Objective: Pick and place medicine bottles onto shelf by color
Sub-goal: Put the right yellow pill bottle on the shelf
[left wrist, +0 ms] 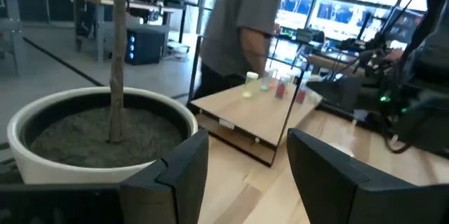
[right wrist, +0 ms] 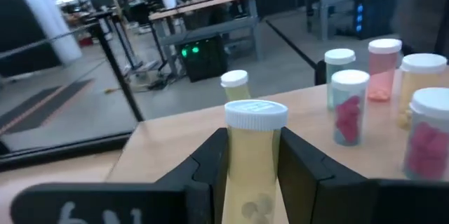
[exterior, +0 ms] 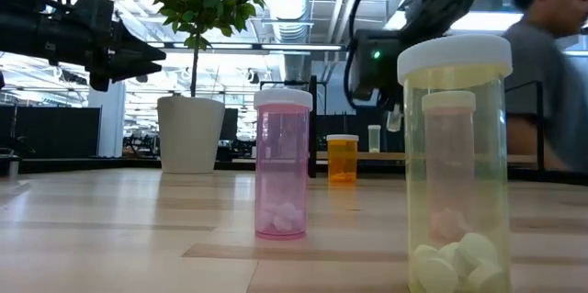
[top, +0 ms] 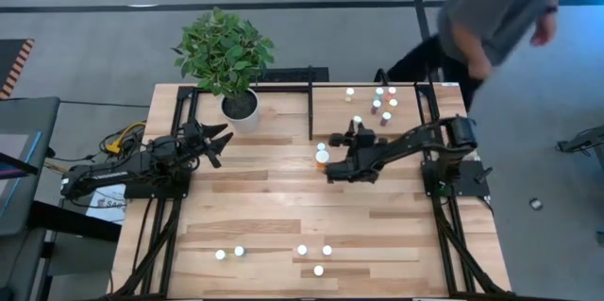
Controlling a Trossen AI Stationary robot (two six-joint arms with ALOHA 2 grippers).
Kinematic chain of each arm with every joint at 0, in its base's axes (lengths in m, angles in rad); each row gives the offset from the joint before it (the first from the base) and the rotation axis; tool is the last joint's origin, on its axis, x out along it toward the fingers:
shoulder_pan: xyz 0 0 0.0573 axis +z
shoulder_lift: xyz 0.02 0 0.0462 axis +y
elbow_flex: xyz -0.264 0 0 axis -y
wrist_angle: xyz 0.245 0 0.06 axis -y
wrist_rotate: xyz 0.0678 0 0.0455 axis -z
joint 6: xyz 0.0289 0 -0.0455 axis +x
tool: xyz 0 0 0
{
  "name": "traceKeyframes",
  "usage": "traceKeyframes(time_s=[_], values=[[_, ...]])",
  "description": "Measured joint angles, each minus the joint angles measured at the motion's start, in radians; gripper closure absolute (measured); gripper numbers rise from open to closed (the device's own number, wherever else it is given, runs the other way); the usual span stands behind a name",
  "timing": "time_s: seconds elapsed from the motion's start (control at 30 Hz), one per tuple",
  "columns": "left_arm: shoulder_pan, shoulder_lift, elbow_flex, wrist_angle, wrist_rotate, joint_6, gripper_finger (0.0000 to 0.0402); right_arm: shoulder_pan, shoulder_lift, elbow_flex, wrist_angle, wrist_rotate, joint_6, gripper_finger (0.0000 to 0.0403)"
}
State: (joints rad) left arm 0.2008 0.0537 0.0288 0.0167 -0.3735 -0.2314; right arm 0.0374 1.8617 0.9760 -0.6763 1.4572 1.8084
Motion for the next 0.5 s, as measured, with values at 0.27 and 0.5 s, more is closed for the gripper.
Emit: traceKeyframes(time_s=[0.27,0.5], values=[[0.0,-0.002,0.0,0.001,0.0,0.0,0.022,-0.063,0.043,0.035,0.008,0.007,-0.002,0.0286],[0.0,-0.002,0.0,0.001,0.0,0.0,0.022,-0.114,0.041,0.037,0.015,-0.045,-0.037,0.0286]])
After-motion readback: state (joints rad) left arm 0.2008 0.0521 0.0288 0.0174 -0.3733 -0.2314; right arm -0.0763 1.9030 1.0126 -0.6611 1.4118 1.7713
